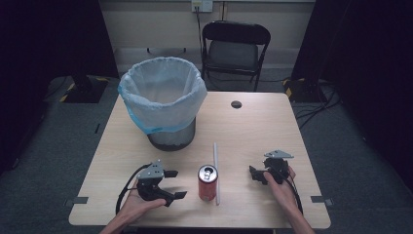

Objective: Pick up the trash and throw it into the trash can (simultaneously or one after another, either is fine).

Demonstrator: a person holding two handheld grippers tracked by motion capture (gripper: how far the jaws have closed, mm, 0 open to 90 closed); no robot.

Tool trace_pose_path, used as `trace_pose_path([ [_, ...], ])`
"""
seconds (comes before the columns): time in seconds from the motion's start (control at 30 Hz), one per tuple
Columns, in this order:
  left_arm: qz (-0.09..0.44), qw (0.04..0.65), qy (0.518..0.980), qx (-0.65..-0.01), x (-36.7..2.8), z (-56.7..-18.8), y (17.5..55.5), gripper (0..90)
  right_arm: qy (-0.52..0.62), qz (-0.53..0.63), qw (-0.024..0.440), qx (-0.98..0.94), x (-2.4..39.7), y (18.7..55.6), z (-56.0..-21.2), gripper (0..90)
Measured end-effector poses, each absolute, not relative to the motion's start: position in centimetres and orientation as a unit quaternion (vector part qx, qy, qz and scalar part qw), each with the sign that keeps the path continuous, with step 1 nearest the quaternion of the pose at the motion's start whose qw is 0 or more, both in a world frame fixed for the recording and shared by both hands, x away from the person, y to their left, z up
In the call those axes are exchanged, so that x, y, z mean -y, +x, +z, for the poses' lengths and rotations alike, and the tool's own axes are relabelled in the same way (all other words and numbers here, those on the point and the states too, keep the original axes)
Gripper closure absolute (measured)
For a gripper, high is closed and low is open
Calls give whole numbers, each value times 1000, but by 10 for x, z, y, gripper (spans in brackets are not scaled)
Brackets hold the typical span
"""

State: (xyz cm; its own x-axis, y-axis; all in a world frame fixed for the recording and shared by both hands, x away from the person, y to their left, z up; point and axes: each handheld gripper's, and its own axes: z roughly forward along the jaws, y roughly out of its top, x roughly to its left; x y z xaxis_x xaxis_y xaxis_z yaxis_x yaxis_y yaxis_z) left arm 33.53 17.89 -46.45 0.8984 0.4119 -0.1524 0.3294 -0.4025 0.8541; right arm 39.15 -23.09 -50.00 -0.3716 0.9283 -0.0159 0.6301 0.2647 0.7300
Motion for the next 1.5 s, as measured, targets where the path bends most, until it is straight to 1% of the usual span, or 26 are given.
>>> trace_pose_path([
  [0.17,47,497,842,-206,-166,-463,335,166,511,326,229,-762,231,392,-500,103],
  [0.23,62,483,851,-196,-160,-462,337,165,511,326,228,-762,231,392,-500,103],
  [0.3,60,487,848,-199,-159,-463,338,165,512,325,229,-761,231,392,-500,103],
  [0.47,52,487,854,-178,-138,-465,340,164,512,325,229,-762,231,392,-500,103],
  [0.57,40,490,852,-179,-128,-467,341,172,512,325,229,-762,231,392,-500,103],
  [0.67,46,494,850,-176,-119,-467,342,170,511,326,229,-762,231,392,-500,103],
  [1.03,43,500,846,-180,-109,-476,346,160,512,325,229,-762,231,391,-500,103],
  [1.27,39,492,851,-180,-102,-485,348,162,511,326,228,-762,231,392,-500,103],
  [1.3,39,492,851,-180,-102,-485,348,164,511,326,228,-762,231,392,-500,103],
  [1.33,44,479,860,-172,-100,-488,348,167,512,325,229,-761,231,391,-500,103],
  [1.43,41,483,858,-169,-99,-490,348,179,511,326,229,-762,231,392,-500,103],
  [1.5,43,482,859,-165,-98,-490,347,225,511,326,229,-762,231,392,-500,103],
])
